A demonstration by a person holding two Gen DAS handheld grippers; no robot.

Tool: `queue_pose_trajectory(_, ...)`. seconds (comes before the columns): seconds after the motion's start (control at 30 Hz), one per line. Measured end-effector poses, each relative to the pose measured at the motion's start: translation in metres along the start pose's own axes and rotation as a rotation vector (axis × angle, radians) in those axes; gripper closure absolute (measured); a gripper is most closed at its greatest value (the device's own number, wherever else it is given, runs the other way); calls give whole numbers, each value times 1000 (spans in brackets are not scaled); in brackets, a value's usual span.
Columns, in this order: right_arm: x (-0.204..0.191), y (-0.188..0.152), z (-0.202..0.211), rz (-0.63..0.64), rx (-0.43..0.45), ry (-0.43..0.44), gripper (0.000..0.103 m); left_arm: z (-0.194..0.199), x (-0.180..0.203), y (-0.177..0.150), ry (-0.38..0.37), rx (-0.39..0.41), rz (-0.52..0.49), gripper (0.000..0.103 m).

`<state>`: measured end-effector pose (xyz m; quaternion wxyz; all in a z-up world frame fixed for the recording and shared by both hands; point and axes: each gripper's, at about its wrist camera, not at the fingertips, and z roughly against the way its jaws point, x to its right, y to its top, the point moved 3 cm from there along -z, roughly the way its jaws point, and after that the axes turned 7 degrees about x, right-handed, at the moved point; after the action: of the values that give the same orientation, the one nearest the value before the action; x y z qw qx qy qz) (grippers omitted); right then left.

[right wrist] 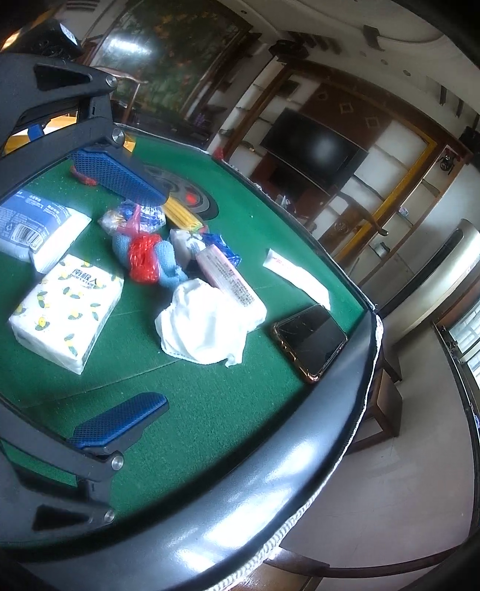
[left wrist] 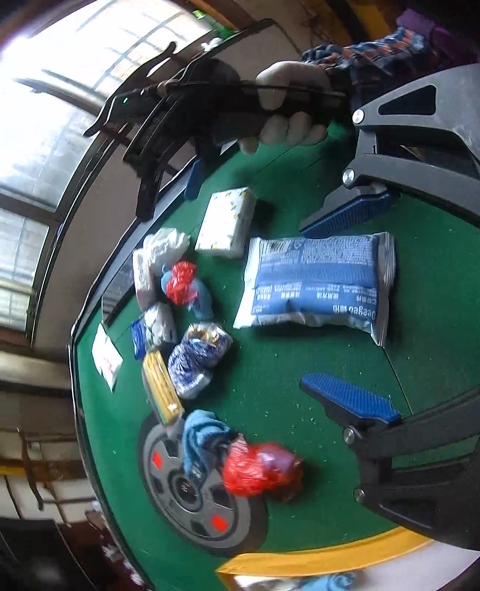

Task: Organize soft objects
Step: 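Grasp the blue Deeyeo wipes pack with the left tool, then lift the blue pack with left while right grasps the lemon-print tissue pack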

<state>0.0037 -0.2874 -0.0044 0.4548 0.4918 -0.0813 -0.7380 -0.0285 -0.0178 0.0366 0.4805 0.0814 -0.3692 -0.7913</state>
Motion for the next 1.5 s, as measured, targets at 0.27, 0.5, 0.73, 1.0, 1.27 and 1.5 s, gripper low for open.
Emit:
queue_pose_trajectory(0.27,1,0,0,4,0,-11,4,-34,24,-5,12,-3,12,28)
queue_pose_trajectory(0.5,1,-1,-2,5,-15,-2,4,-63,47,-11,137,-22,-113,19)
queue_pose_trajectory(0.73,0,-4,-5,22,-32,-10,4,-63,39,-14,143,-35,-97,35)
queue_pose_trajectory(1.0,0,-8,-10,30,-70,-17,4,-10,12,-31,29,54,100,35)
queue_pose_trajectory(1.27,3,-13,-12,35,-88,-44,4,100,-25,-45,-319,253,337,35)
queue_pose_trajectory(1.5,-1,-15,-10,71,-84,-71,4,187,-93,-78,-872,442,560,34)
